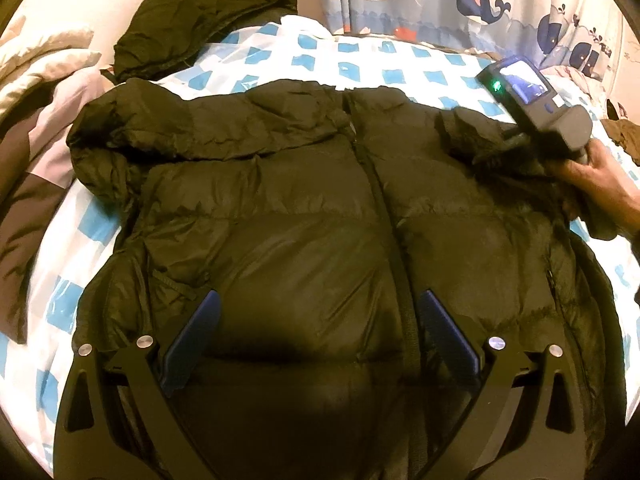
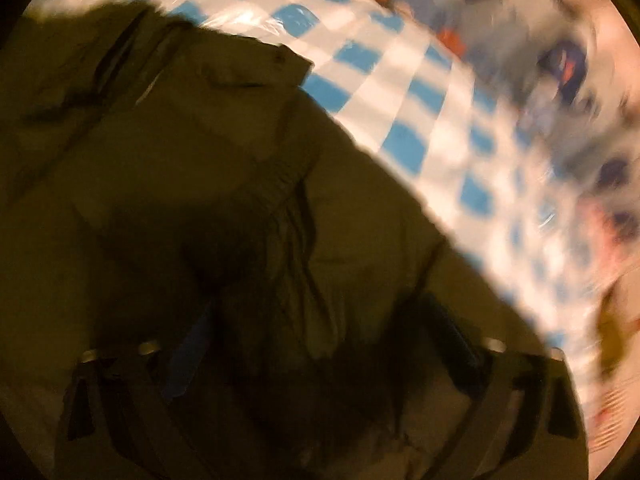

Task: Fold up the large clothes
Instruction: 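Grasp the jacket sleeve cuff with the right tool and lift it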

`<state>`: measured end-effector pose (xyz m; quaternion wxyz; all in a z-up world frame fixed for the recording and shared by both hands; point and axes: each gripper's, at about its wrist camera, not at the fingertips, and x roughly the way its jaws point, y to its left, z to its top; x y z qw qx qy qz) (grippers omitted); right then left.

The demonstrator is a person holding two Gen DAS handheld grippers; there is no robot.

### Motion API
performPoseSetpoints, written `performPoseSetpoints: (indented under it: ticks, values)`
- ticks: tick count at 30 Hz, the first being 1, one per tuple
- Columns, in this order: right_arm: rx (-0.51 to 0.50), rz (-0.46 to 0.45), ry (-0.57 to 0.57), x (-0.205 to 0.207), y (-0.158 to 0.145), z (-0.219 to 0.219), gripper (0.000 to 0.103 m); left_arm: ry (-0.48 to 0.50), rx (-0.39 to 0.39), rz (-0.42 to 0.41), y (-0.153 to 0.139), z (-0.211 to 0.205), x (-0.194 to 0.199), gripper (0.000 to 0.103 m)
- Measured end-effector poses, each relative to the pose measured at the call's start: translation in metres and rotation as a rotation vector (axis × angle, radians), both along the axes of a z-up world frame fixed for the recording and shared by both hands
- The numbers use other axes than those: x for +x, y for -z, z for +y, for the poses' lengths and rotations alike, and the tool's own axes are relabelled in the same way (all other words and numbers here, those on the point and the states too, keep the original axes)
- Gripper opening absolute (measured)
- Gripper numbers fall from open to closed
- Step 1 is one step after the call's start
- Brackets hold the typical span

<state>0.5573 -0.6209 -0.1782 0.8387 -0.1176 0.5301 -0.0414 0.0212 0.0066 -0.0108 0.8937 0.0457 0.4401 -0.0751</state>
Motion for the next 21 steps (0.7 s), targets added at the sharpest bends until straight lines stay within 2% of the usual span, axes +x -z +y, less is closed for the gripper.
performPoseSetpoints:
  ticks: [1, 2, 4, 7, 9, 13, 17, 21]
  values:
    - [0.026, -0.02, 0.02, 0.0, -0.005, -0.009, 0.017, 0.002, -0.003, 0.005, 0.0, 0.001, 0.0, 0.096]
    - [0.054, -0.045, 0.043, -0.005, -0.012, -0.023, 0.013, 0.004, -0.007, 0.01, 0.0, -0.001, 0.001, 0.096]
    - [0.111, -0.094, 0.073, -0.015, -0.027, -0.043, 0.01, 0.008, -0.02, 0.02, 0.001, -0.001, 0.001, 0.096]
    - [0.226, -0.245, 0.158, -0.045, -0.075, -0.093, 0.009, 0.011, -0.018, 0.021, 0.001, -0.003, 0.0, 0.096]
    - [0.296, -0.364, 0.234, -0.076, -0.114, -0.14, 0.009, 0.011, -0.01, 0.015, 0.001, -0.005, -0.002, 0.096]
    - [0.41, -0.508, 0.403, -0.135, -0.16, -0.236, 0.009, 0.009, 0.004, 0.014, 0.004, -0.008, -0.002, 0.096]
    - [0.534, -0.59, 0.586, -0.2, -0.159, -0.33, 0.009, 0.013, 0.005, 0.032, 0.01, -0.013, 0.002, 0.096]
    - [0.697, -0.659, 0.767, -0.265, -0.118, -0.408, 0.009, 0.017, 0.045, 0.047, 0.02, -0.022, 0.007, 0.096]
